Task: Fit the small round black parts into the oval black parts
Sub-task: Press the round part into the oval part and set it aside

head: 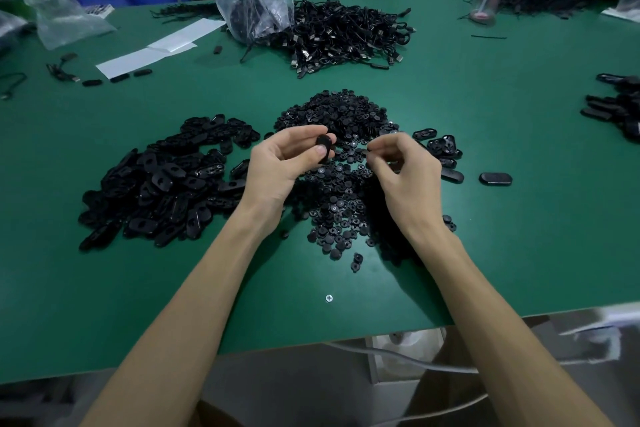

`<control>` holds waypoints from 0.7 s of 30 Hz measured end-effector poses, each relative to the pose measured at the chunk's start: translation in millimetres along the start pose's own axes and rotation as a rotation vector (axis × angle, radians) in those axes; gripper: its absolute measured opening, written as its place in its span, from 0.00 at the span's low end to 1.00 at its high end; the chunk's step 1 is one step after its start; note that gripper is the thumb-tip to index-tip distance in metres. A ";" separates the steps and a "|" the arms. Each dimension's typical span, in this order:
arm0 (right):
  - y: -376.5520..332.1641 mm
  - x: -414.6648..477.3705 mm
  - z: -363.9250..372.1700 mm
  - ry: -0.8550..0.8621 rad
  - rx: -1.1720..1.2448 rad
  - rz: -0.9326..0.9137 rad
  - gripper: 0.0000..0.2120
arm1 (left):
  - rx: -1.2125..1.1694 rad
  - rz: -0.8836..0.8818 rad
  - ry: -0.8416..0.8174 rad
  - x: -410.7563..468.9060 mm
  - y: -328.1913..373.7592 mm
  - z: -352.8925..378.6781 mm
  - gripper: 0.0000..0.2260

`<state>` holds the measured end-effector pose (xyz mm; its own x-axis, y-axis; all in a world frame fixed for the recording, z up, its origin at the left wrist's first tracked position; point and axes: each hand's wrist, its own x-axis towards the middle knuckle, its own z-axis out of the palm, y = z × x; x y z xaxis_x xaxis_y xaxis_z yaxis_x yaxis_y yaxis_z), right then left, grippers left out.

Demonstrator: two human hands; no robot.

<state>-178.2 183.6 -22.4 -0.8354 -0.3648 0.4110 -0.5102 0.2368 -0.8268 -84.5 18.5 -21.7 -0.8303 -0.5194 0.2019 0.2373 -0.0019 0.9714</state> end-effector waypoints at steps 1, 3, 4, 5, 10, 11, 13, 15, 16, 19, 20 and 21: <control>-0.6 0.2 -0.2 0.007 0.020 0.006 0.06 | -0.023 -0.007 0.003 -0.2 -0.1 -0.2 0.13; -1.3 0.5 -0.4 0.012 0.052 0.012 0.06 | -0.067 -0.021 -0.003 -0.6 0.2 -0.1 0.12; -1.2 0.4 -0.4 0.007 0.061 0.014 0.06 | -0.074 -0.023 -0.011 -0.8 0.5 0.0 0.12; -1.1 0.3 -0.3 -0.001 0.067 0.016 0.06 | -0.072 -0.023 -0.022 -0.9 0.7 0.1 0.12; 1.4 -0.2 2.0 -0.048 0.065 0.024 0.06 | -0.040 -0.039 -0.055 -1.8 -0.2 3.3 0.12; 1.9 -0.4 2.3 -0.054 0.062 0.023 0.06 | -0.037 -0.041 -0.056 -2.1 -0.5 3.8 0.12; 2.7 -0.6 2.4 -0.065 0.059 0.018 0.07 | -0.032 -0.047 -0.060 -2.1 -1.0 4.2 0.12; 3.4 -0.2 2.3 -0.088 0.059 0.019 0.08 | -0.030 -0.056 -0.066 -2.4 -1.2 3.9 0.12; 3.6 0.0 2.5 -0.100 0.064 0.021 0.08 | -0.024 -0.061 -0.069 -2.6 -1.3 3.8 0.12; 4.6 0.2 2.7 -0.105 0.100 0.021 0.07 | -0.004 -0.075 -0.073 -3.4 -1.3 4.1 0.11; 4.7 0.3 2.4 -0.103 0.119 0.026 0.06 | -0.010 -0.080 -0.071 -3.5 -1.4 4.4 0.11; 4.8 0.4 2.0 -0.101 0.147 0.033 0.05 | -0.017 -0.084 -0.070 -3.5 -1.6 4.5 0.11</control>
<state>-180.6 182.7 -27.0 -0.8228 -0.4492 0.3481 -0.4412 0.1188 -0.8895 -84.3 24.2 -23.4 -0.8809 -0.4556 0.1284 0.1732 -0.0579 0.9832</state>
